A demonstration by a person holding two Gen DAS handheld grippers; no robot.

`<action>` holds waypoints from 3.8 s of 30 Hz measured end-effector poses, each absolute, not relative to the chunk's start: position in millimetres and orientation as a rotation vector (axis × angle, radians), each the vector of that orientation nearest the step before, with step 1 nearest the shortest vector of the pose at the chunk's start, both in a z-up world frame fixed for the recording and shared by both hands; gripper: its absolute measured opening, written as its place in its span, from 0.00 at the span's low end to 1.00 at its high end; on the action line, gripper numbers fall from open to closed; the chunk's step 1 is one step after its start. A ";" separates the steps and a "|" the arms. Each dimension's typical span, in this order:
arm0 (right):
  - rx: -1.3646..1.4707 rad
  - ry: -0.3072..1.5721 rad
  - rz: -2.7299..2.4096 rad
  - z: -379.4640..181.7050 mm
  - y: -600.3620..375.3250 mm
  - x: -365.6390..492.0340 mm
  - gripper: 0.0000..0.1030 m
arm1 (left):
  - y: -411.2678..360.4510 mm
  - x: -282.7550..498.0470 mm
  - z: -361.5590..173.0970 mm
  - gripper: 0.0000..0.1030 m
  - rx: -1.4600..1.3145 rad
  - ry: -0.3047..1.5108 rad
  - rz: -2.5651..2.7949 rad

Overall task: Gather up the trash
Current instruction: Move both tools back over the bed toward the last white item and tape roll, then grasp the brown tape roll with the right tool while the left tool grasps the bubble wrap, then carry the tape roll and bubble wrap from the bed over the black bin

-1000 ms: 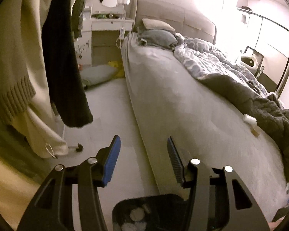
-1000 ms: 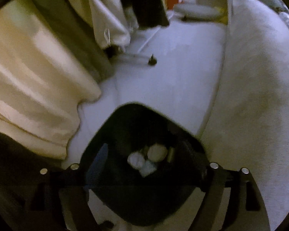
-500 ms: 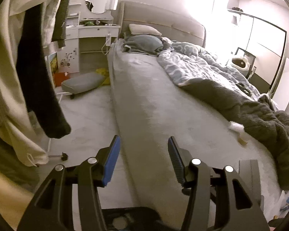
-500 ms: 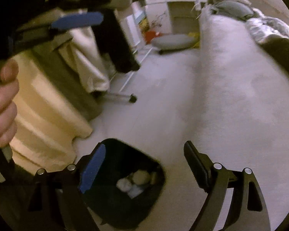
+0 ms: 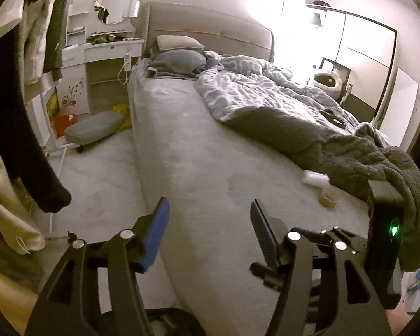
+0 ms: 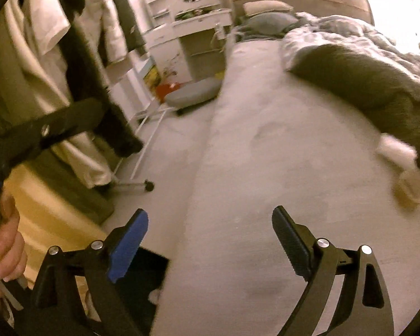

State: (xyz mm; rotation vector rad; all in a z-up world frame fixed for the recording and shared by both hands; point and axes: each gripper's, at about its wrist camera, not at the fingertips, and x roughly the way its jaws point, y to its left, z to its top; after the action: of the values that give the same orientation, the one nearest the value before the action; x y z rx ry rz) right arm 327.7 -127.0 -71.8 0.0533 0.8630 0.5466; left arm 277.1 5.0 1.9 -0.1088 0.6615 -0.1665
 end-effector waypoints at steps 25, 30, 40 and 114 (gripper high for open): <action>0.103 0.833 0.157 -101.0 -293.0 381.3 0.96 | -77.0 316.9 -23.5 0.97 -0.006 0.685 -0.107; 0.121 0.876 0.152 -117.1 -300.1 387.3 0.96 | -90.5 326.7 -30.3 0.97 0.003 0.709 -0.134; 0.098 0.858 0.148 -114.4 -311.0 399.3 0.95 | -123.0 348.2 -39.1 0.96 -0.027 0.709 -0.227; 0.217 0.887 0.293 -76.4 -426.0 363.2 0.48 | -249.6 400.9 -101.5 0.64 -0.065 0.796 -0.458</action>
State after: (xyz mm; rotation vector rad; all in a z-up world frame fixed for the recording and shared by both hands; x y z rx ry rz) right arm 363.2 -426.0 -76.4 0.2166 0.8874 0.2934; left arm 400.9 -249.6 -101.5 -0.0654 0.7961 -0.4584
